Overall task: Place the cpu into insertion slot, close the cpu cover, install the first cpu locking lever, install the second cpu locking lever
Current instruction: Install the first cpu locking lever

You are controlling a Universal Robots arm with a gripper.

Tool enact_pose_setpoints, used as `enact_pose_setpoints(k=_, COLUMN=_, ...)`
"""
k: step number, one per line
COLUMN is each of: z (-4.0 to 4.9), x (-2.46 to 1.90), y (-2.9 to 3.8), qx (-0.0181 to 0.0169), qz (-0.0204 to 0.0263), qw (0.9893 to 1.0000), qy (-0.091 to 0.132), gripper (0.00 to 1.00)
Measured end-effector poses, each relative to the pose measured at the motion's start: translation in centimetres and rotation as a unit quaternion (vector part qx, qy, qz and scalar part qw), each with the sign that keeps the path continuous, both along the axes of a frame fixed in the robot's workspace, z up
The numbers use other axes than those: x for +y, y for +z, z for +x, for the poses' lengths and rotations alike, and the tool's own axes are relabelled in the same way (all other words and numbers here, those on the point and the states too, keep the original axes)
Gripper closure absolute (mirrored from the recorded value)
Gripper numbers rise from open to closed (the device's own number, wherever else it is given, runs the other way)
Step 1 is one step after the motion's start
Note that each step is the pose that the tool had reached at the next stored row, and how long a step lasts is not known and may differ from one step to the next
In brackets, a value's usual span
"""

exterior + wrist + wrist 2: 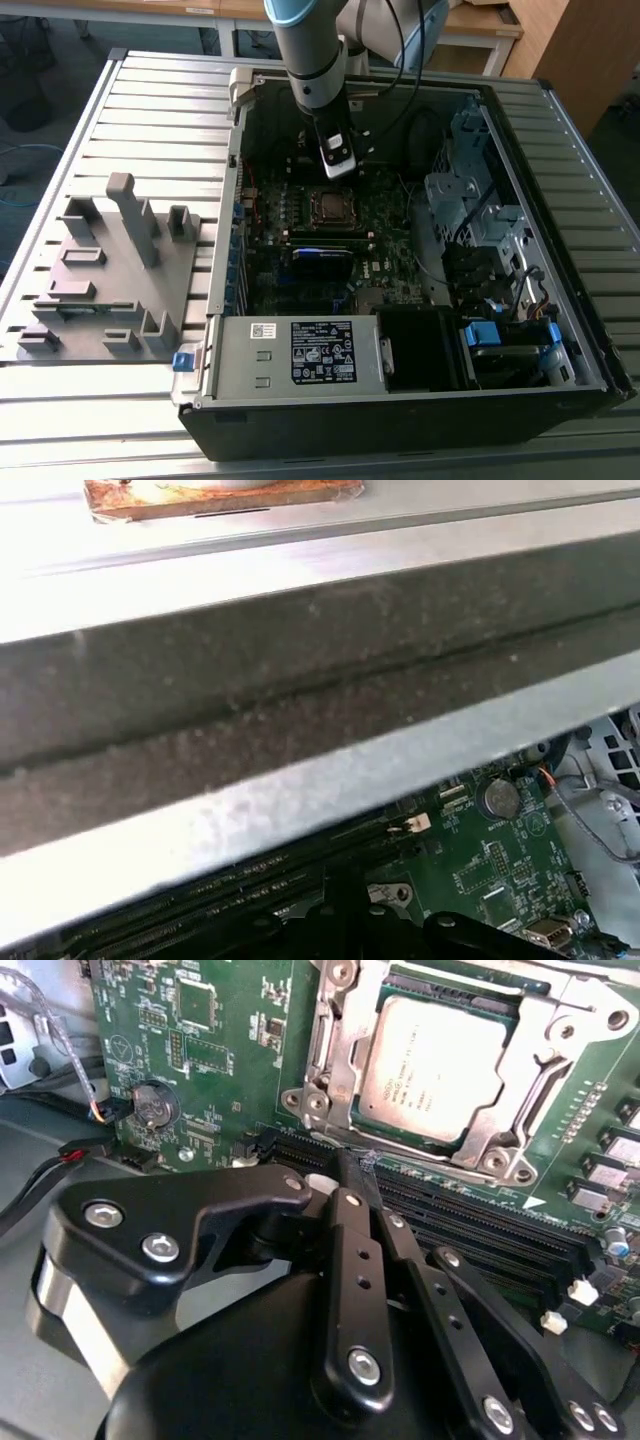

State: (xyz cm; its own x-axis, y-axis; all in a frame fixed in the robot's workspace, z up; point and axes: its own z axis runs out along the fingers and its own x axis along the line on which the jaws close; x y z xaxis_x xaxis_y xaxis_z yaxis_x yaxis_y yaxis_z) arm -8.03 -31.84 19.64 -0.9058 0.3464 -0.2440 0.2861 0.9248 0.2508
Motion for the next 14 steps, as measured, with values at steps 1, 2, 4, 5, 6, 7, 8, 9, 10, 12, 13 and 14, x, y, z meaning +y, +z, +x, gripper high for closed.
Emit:
enact_pose_setpoints(k=1, z=0.02, x=0.00, y=0.00, qx=0.0001, qz=-0.0003, qw=1.0000, qy=0.000, gripper=0.90)
enact_pose_setpoints(k=2, z=0.03, x=0.00, y=0.02, qx=0.0001, qz=-0.0005, qw=1.0000, qy=0.000, gripper=0.90)
enact_pose_setpoints(k=4, z=0.04, x=0.00, y=0.32, qx=0.0002, qz=-0.0009, qw=1.0000, qy=0.000, gripper=0.90)
enact_pose_setpoints(k=5, z=0.04, x=0.00, y=0.55, qx=0.0003, qz=-0.0009, qw=1.0000, qy=0.000, gripper=0.90)
enact_pose_setpoints(k=6, z=0.05, x=0.00, y=0.77, qx=0.0004, qz=-0.0010, qw=1.0000, qy=0.000, gripper=0.90)
enact_pose_setpoints(k=7, z=0.05, x=0.00, y=0.94, qx=0.0005, qz=-0.0010, qw=1.0000, qy=0.000, gripper=0.90)
enact_pose_setpoints(k=8, z=0.05, x=0.00, y=1.06, qx=0.0006, qz=-0.0010, qw=1.0000, qy=0.000, gripper=0.90)
enact_pose_setpoints(k=9, z=0.05, x=0.00, y=1.13, qx=0.0007, qz=-0.0011, qw=1.0000, qy=-0.001, gripper=0.90)
enact_pose_setpoints(k=10, z=0.05, x=0.00, y=1.14, qx=0.0006, qz=-0.0009, qw=1.0000, qy=-0.001, gripper=0.90)
enact_pose_setpoints(k=12, z=0.05, x=0.00, y=1.14, qx=0.0006, qz=-0.0009, qw=1.0000, qy=-0.001, gripper=0.90)
enact_pose_setpoints(k=13, z=0.05, x=0.00, y=1.14, qx=0.0006, qz=-0.0009, qw=1.0000, qy=-0.001, gripper=0.90)
enact_pose_setpoints(k=14, z=0.05, x=0.00, y=1.14, qx=0.0006, qz=-0.0009, qw=1.0000, qy=-0.001, gripper=0.90)
